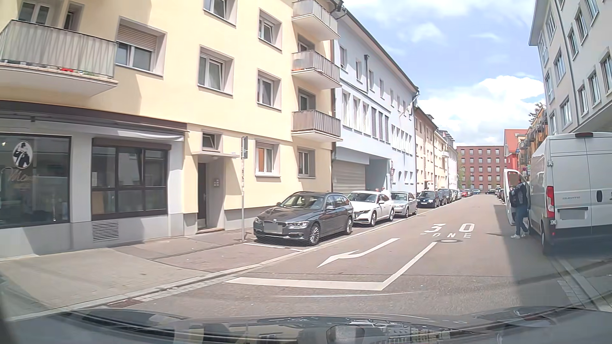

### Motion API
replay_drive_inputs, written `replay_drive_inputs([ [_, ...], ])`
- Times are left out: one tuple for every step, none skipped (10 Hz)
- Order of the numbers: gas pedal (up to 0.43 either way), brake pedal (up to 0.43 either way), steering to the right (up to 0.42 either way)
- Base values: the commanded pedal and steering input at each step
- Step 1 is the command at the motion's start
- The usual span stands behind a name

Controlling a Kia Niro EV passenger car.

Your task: Follow the waypoints while adhering to traffic rules and regulations

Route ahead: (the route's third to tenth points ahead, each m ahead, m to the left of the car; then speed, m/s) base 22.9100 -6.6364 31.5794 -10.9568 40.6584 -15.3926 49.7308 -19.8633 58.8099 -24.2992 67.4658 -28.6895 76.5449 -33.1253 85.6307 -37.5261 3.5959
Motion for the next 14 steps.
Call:
replay_drive_inputs([
  [0.0,0.0,0.312],
  [0.0,0.0,0.291],
  [0.0,0.0,0.259],
  [0.0,0.0,0.229],
  [0.0,0.0,0.211],
  [0.0,0.0,0.201],
  [0.028,0.0,0.189],
  [0.039,0.0,0.18],
  [0.059,0.0,0.173],
  [0.059,0.0,0.168],
  [0.059,0.0,0.16],
  [0.059,0.0,0.154],
  [0.059,0.0,0.146],
  [0.079,0.0,0.143],
])
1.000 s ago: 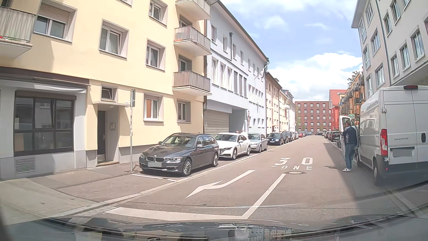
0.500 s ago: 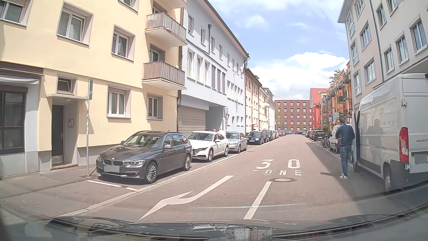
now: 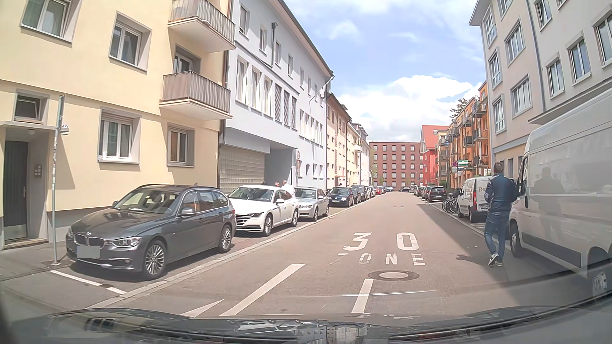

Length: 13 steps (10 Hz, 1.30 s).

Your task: Follow the waypoints while adhering to traffic rules and regulations

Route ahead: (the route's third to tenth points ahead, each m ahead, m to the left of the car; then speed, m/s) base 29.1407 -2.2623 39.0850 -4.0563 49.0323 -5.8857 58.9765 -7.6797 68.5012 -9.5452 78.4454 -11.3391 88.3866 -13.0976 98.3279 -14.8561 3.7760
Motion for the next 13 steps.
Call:
replay_drive_inputs([
  [0.087,0.0,0.138],
  [0.087,0.0,0.132],
  [0.087,0.0,0.126],
  [0.098,0.0,0.122],
  [0.098,0.0,0.12],
  [0.098,0.0,0.118],
  [0.098,0.0,0.116],
  [0.098,0.0,0.116],
  [0.098,0.0,0.116],
  [0.098,0.0,0.116],
  [0.098,0.0,0.116],
  [0.098,0.0,0.115],
  [0.098,0.0,0.113],
])
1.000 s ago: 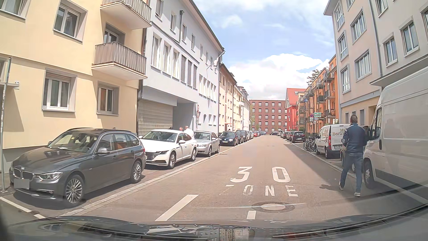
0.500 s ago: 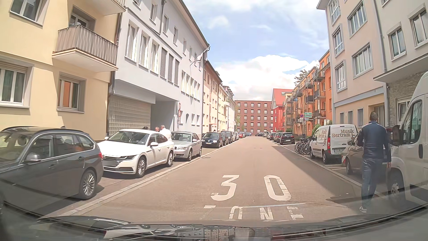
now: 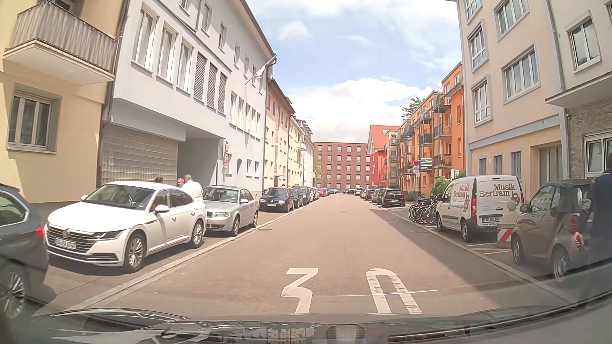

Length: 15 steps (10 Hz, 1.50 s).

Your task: Follow the waypoints while adhering to traffic rules and regulations

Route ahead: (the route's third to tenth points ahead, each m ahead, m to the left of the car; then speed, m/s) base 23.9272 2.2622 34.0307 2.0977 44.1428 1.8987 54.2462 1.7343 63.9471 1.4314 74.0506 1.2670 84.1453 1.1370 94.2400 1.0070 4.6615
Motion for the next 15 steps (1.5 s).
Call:
replay_drive_inputs([
  [0.098,0.0,0.111],
  [0.098,0.0,0.11],
  [0.118,0.0,0.109],
  [0.118,0.0,0.108],
  [0.118,0.0,0.106],
  [0.118,0.0,0.102],
  [0.118,0.0,0.097],
  [0.13,0.0,0.086],
  [0.13,0.0,0.077],
  [0.13,0.0,0.066],
  [0.13,0.0,0.056],
  [0.13,0.0,0.047],
  [0.13,0.0,0.038],
  [0.13,0.0,0.026],
  [0.13,0.0,0.014],
])
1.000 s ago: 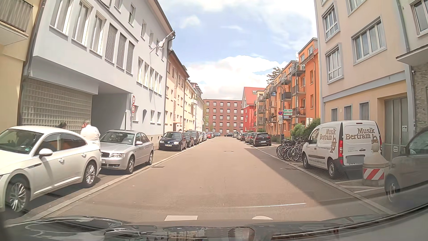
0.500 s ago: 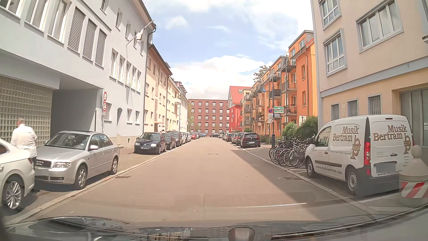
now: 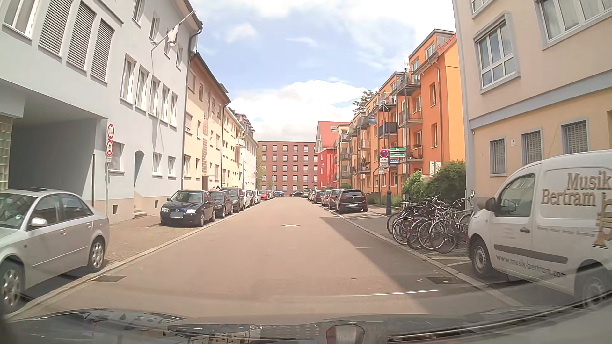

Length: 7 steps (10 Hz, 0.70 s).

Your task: Follow the waypoints while adhering to traffic rules and regulations

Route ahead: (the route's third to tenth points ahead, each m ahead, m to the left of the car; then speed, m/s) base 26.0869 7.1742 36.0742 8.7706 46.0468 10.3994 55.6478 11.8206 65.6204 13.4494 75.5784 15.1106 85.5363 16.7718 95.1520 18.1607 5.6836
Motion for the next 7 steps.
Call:
replay_drive_inputs([
  [0.13,0.0,0.006],
  [0.138,0.0,0.001],
  [0.138,0.0,0.001],
  [0.138,0.0,0.001],
  [0.138,0.0,0.001],
  [0.138,0.0,0.0],
  [0.138,0.0,0.0],
])
